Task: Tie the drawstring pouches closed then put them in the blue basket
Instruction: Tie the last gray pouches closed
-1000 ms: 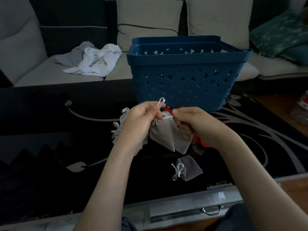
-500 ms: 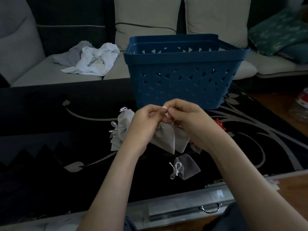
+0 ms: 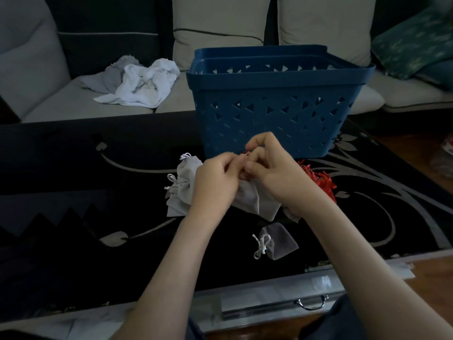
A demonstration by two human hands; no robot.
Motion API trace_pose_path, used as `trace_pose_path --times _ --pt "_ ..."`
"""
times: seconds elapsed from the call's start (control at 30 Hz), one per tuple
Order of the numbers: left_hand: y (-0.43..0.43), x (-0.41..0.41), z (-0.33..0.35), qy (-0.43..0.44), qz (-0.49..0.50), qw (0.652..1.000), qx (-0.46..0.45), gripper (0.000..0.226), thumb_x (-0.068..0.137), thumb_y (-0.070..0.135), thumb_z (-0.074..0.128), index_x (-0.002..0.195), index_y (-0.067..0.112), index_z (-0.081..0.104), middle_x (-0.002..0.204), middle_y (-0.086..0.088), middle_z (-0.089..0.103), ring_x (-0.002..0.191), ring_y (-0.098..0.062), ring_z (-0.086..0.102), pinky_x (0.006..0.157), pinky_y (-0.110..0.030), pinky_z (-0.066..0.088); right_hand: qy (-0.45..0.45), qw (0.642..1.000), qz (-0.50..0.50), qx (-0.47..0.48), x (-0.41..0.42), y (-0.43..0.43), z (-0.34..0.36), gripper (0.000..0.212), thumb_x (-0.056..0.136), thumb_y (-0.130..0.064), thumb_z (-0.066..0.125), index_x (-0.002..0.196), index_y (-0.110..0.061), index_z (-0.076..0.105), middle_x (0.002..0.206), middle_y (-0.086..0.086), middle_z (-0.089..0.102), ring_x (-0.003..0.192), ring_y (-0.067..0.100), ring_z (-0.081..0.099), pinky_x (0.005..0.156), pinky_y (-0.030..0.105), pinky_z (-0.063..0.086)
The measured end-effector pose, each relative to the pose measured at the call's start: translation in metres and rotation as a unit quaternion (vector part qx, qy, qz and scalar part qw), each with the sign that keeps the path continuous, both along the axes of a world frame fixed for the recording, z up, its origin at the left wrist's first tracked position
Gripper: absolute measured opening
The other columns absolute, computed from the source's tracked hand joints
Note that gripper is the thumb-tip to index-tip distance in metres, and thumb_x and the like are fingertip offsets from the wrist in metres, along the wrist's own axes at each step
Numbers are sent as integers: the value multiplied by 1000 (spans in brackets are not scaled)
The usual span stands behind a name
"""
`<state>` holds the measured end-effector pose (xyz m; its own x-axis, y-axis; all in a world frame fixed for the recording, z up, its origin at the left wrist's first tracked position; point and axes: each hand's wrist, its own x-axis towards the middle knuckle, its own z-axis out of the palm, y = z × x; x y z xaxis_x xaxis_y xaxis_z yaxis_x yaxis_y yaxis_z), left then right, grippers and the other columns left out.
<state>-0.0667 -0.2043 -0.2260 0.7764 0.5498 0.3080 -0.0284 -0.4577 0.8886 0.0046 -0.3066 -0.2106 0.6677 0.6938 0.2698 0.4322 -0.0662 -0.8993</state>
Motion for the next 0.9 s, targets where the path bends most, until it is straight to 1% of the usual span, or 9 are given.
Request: trace_pose_path --times 0.07,0.13,0.27,0.37,0.43,0.53,0.67,0.83,0.9 --pt "-1 0 0 -10 17 1000 4 33 96 18 53 64 24 59 60 8 59 58 1 52 61 -17 41 -12 1000 -9 -20 0 2 1 18 91 0 54 104 -11 53 69 2 59 76 19 63 83 37 52" --pt "-3 2 0 -12 19 1000 1 35 97 19 52 63 26 56 59 9 57 57 1 51 58 -14 38 -5 999 -25 -33 0 5 2 17 90 -2 53 100 -15 60 70 4 60 83 26 63 84 42 51" --pt "-4 5 0 -6 27 999 19 29 97 22 51 69 17 59 62 7 59 59 -1 51 57 -12 37 -50 993 -86 -68 -1 6 1 12 92 -9 52 99 -15 60 76 -2 65 80 13 62 73 21 47" --pt "-3 7 -1 -28 30 999 -22 24 96 17 52 75 10 63 66 5 62 64 -3 54 65 -18 43 -54 988 -119 -76 2 5 -1 5 93 -10 53 92 -14 57 73 -4 63 78 13 62 72 23 47" --pt "-1 9 -2 -44 15 995 -90 24 96 15 52 76 12 63 66 6 63 66 -5 57 68 -22 47 -31 990 -124 -64 4 3 -1 7 92 -8 54 87 -13 56 71 1 65 71 12 63 71 26 50" --pt "0 9 -3 -47 -42 979 -192 25 96 12 53 74 14 64 66 5 65 66 -6 60 66 -21 47 -24 993 -112 -25 5 -1 0 11 91 -7 56 83 -15 57 73 5 68 66 9 62 66 23 50" --pt "2 9 -2 -36 -94 978 -184 24 96 13 53 76 13 65 61 10 63 64 -1 59 67 -16 44 -75 990 -119 -20 6 -1 5 12 89 -7 57 82 -17 57 71 1 65 67 10 60 66 22 47" --pt "-1 12 -2 -67 -74 980 -175 22 94 12 55 75 18 64 63 9 62 65 -2 58 67 -15 44 11 993 -111 -35 13 -4 7 10 93 -13 55 89 -17 62 65 1 63 60 12 55 64 30 45" --pt "-1 14 -4 -78 -65 971 -215 21 94 13 56 76 18 66 66 3 63 71 -12 60 73 -24 47 28 994 -80 -70 14 -5 5 13 95 -15 53 95 -17 66 62 -2 60 57 7 52 63 26 42"
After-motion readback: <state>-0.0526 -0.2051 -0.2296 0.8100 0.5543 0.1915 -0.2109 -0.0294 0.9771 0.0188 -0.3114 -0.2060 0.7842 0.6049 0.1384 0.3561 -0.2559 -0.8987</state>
